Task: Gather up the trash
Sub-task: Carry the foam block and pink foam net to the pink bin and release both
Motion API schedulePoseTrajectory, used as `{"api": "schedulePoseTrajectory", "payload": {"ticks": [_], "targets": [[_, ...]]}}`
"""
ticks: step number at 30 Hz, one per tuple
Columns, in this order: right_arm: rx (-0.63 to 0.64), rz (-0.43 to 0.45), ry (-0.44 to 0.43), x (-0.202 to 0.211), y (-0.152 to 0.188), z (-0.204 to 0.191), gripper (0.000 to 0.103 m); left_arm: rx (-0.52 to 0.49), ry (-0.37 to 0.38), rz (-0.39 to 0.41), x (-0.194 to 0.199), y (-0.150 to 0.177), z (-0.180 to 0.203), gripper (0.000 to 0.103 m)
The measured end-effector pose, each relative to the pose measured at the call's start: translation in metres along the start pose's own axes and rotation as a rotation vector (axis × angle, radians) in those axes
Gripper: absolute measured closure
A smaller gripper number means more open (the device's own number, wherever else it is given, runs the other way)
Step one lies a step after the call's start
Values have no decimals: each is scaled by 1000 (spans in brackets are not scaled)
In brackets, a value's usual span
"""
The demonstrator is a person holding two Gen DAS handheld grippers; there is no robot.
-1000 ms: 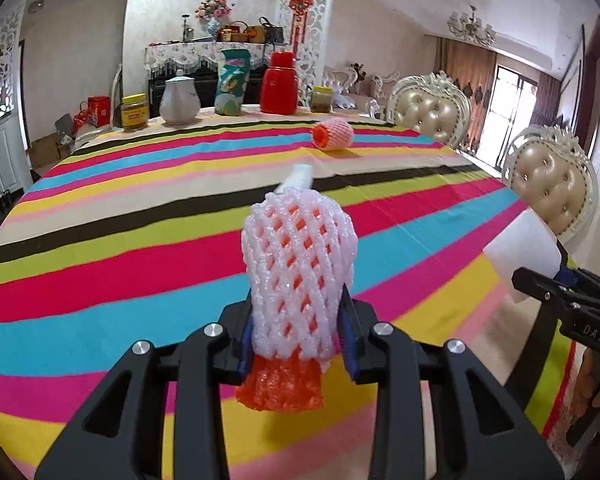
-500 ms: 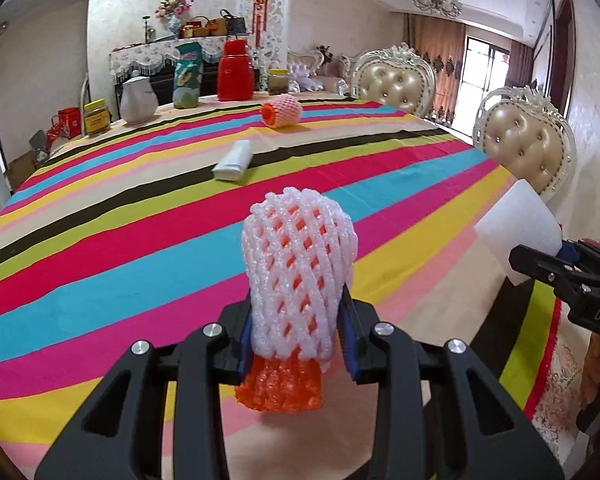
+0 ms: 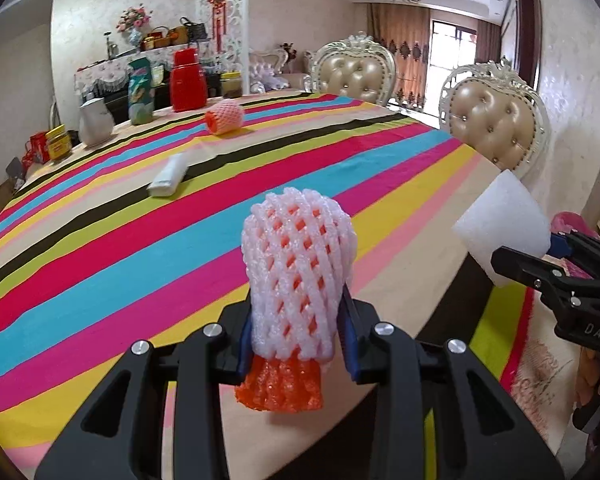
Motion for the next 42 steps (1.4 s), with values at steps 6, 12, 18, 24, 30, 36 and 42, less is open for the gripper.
{"api": "schedulePoseTrajectory", "payload": {"ticks": [6,12,18,24,30,36,42], "targets": [[-20,26,45,17,1,30,42,-41,54,3,-8,-3,36,69],[-34,71,92,38,3,57,42,-75,125,25,-15,-10,77,69],[-83,103,174,58,12,97,42,-109,218,49,-21,-17,124,69],[-122,135,268,91,21,136,42,-134,309,60,-27,-21,171,69],[-141,163,401,128,30,176,42,-127,427,73,-34,-31,223,69],[-166,155,553,163,46,224,42,-121,565,79,-40,-41,287,69],[-168,116,674,185,65,264,42,-110,702,60,-53,-48,351,68]]}}
Point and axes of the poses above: each gripper's, at about its wrist camera, not at the fingertips, and x roughly against the way its jaws point, z to its right, y to its underside, the point moved 3 cm from there along -x, roughly the way its jaws point, and after that the axes turned 15 degrees about z, right-handed, at the moved point
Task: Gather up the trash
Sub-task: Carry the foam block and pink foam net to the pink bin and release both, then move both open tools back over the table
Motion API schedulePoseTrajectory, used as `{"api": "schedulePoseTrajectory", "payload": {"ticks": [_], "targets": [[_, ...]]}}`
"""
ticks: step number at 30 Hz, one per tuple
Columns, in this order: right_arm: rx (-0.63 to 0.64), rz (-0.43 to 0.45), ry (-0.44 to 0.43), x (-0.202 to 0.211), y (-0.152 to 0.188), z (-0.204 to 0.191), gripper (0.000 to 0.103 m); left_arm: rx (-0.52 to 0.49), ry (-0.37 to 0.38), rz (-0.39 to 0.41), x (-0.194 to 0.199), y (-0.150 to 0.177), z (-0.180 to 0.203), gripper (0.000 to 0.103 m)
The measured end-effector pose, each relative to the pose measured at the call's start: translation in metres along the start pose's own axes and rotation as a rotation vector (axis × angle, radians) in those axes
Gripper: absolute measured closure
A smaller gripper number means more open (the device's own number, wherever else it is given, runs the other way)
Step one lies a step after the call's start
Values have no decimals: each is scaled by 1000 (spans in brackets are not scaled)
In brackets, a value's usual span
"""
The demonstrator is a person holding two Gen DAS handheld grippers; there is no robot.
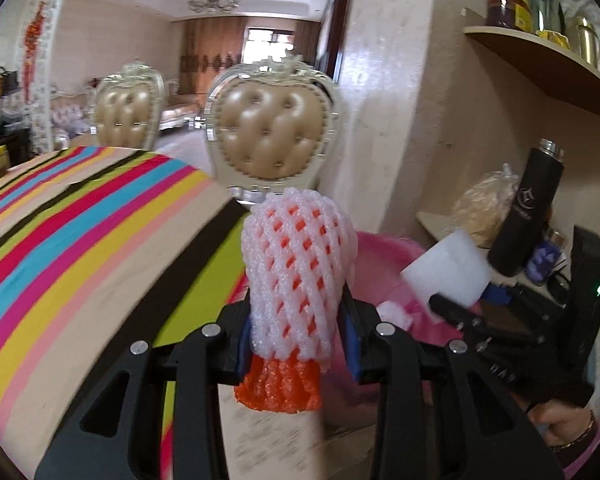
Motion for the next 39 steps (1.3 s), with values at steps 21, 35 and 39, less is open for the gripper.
{"api": "schedulePoseTrajectory", "payload": {"ticks": [21,35,39], "targets": [[-19,-38,17,3,21,24,22,61,-34,21,-48,-10,2,7],[49,-25,-164,5,-1,-75,21,52,-373,5,51,-1,-133,5],[98,-35,-246,2,-4,-122,21,47,-458,-6,84,6,-169,5]]}}
Point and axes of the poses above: each gripper's, at about its wrist camera, not at the fingertips, and x roughly against the way its jaws point, z to its right, y to its underside, the point moved 3 cm from there along -x, roughly the way its jaws point, and after that the axes turned 15 degrees about z, right-handed, at the moved point
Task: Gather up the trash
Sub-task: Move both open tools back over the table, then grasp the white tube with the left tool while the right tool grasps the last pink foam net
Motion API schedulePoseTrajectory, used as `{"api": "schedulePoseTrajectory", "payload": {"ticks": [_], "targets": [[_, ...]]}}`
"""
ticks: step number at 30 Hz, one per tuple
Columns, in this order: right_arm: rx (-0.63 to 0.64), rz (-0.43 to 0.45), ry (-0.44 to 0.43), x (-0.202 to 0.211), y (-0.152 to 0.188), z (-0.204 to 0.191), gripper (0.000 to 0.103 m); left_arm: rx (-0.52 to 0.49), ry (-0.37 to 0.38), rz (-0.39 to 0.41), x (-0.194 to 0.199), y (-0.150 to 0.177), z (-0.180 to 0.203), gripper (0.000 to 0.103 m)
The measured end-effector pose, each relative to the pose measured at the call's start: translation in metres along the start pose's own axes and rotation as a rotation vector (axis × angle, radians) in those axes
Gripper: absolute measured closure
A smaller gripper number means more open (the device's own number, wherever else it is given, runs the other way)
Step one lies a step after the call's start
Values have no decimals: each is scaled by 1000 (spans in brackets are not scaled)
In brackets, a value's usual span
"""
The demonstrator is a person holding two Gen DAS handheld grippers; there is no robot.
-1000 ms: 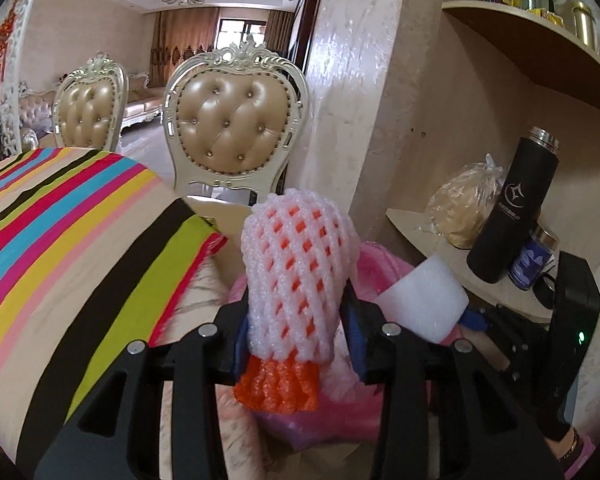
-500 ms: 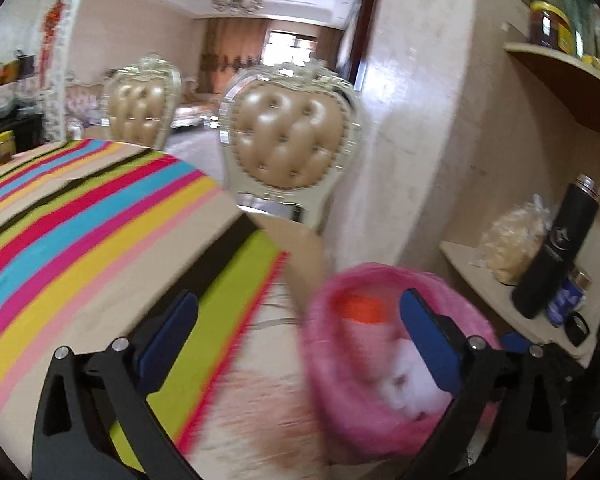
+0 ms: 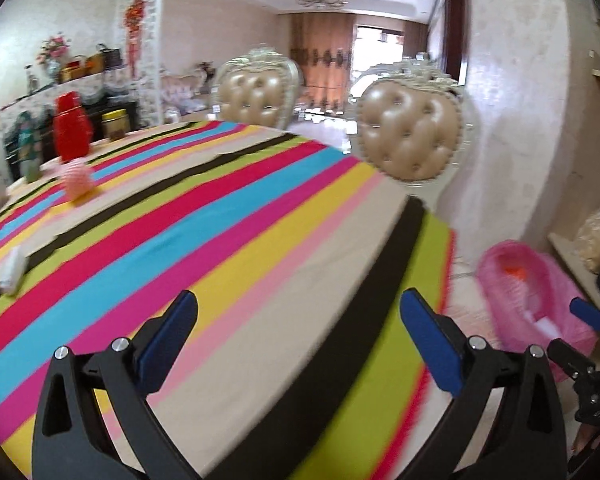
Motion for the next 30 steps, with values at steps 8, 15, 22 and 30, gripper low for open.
{"api": "schedulePoseTrajectory", "payload": {"ticks": [8,15,22,30], "targets": [[90,-15,-170,-26,-12,-97,21,63,-189,-12,36,4,-113,5],[168,-41,-296,-50,-19,-170,21,48,-357,-61,56,12,-204,5],[239,-55,-409,-88,-38,-235,21,100,-507,-120,54,28,-297,5],[211,-84,-438,-171,-66,-293,21,132,-558,-152,17,24,-355,8]]}}
Point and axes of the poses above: each gripper's, at about its wrist camera, not at the fingertips, and x roughly against the way its jaws point, z to its right, y to its underside, the point moved 3 cm from there along -x, roughly the way its jaws point, and after that the axes turned 15 degrees about z, right-handed, at the moved point
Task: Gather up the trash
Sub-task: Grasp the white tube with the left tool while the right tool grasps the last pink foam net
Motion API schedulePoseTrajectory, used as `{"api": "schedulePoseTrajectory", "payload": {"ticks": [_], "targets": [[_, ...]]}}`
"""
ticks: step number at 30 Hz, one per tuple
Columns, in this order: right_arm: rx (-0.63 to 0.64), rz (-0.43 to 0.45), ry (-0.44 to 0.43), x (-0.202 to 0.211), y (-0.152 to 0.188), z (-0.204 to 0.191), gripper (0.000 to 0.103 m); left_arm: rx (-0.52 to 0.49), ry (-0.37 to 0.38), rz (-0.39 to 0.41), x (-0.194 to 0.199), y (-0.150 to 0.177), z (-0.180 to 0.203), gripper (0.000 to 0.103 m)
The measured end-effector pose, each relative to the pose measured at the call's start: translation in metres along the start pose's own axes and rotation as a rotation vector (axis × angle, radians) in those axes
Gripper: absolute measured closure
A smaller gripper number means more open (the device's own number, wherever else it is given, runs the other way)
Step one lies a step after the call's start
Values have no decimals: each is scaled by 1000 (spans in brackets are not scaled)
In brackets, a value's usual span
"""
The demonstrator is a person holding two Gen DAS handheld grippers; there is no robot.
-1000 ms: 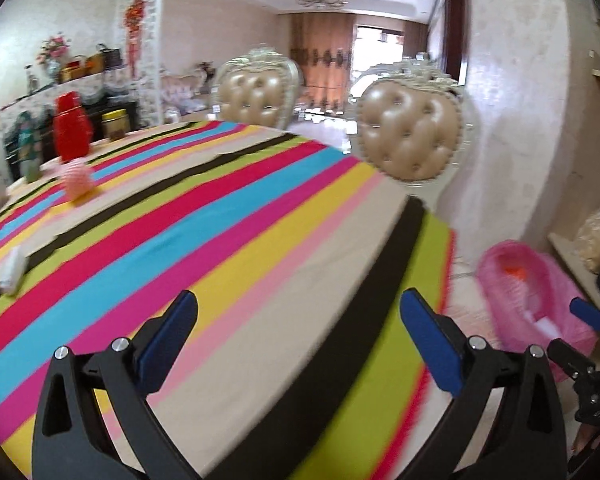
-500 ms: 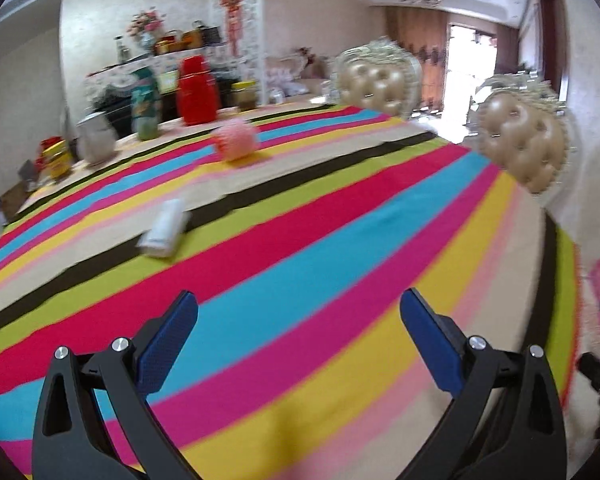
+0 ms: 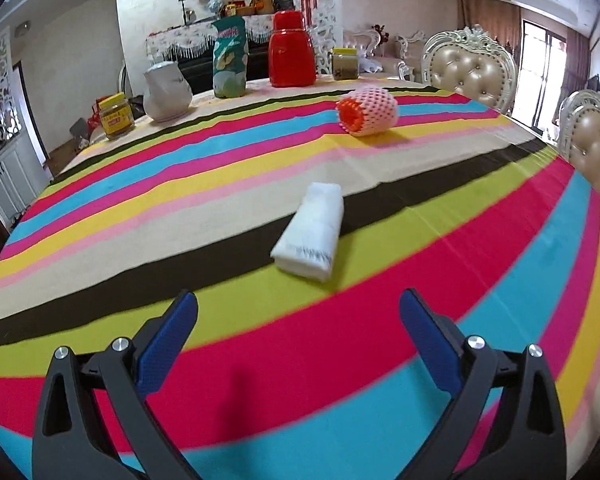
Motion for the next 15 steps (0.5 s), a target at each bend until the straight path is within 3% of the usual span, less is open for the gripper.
{"api": "schedulePoseTrajectory", "payload": {"ticks": [8,12,15], "targets": [[-78,-30,-8,-92,-34,-1,21,-14,25,-68,-56,-17,7,24],[-122,-59,-3,-144,-47,1,21,48,73,-124,-72,-15,1,38],[-147,-74,17,-173,-54,3,21,83,115,-141,-75,-12,-2,58]]}}
Point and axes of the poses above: each gripper's, at about its wrist camera, not at the fingertips, and x roughly against the way its jaws point, z to its right, y to its underside, the point moved 3 cm from there along -x, roughly the way its jaws point, and after that the axes turned 15 degrees about z, right-handed, at the moved point
